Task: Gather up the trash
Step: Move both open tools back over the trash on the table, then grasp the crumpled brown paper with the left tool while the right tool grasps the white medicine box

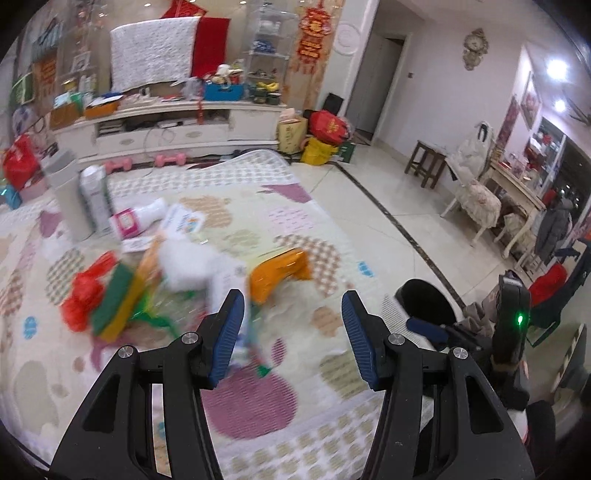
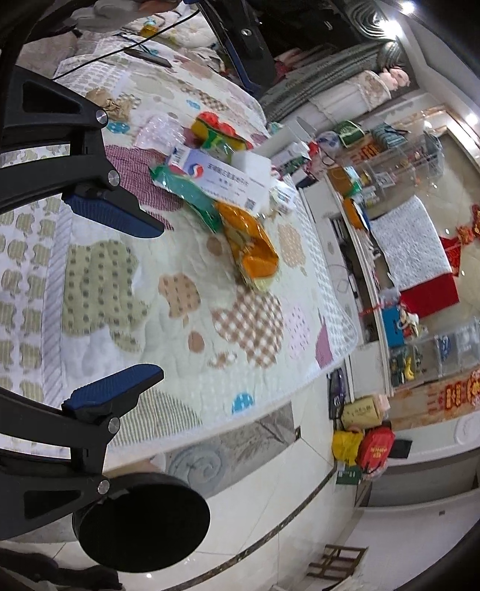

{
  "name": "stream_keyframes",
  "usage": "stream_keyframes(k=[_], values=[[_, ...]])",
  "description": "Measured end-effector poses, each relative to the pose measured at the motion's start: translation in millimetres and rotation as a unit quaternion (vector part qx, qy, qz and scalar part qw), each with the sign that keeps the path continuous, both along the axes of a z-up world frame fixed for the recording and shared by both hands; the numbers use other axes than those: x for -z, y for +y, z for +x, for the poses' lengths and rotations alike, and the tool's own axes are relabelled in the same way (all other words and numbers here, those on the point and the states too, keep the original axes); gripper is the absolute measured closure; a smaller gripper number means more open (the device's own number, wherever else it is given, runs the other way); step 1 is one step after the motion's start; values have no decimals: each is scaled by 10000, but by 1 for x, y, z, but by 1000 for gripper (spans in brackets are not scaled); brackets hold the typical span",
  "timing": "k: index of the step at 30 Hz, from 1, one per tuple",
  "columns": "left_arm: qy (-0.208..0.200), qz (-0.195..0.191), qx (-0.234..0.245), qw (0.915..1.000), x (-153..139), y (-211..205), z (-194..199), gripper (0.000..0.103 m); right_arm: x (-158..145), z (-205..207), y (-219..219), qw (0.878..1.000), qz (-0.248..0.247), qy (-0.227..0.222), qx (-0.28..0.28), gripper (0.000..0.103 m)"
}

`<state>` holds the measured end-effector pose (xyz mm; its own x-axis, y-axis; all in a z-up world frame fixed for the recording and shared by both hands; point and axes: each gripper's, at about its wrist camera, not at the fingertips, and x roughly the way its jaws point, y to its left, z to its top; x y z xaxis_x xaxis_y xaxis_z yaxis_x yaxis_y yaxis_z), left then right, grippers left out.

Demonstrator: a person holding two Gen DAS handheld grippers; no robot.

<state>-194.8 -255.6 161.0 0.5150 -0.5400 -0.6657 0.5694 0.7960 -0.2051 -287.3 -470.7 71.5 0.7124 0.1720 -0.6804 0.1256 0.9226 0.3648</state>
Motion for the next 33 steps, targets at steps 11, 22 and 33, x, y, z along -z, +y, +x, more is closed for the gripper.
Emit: stream_keyframes(k=[11, 22, 33], values=[[468, 199, -668, 9965, 50, 87, -10, 49, 5, 22, 49, 9978, 48, 41, -657, 34], [823, 197, -1038, 9910, 103, 137, -38, 49, -3, 77, 88, 9940, 250, -78, -1064, 34], [1015, 137, -1082, 9888, 127, 137, -35, 49, 11, 143, 103, 9924, 445, 247, -1117, 34]])
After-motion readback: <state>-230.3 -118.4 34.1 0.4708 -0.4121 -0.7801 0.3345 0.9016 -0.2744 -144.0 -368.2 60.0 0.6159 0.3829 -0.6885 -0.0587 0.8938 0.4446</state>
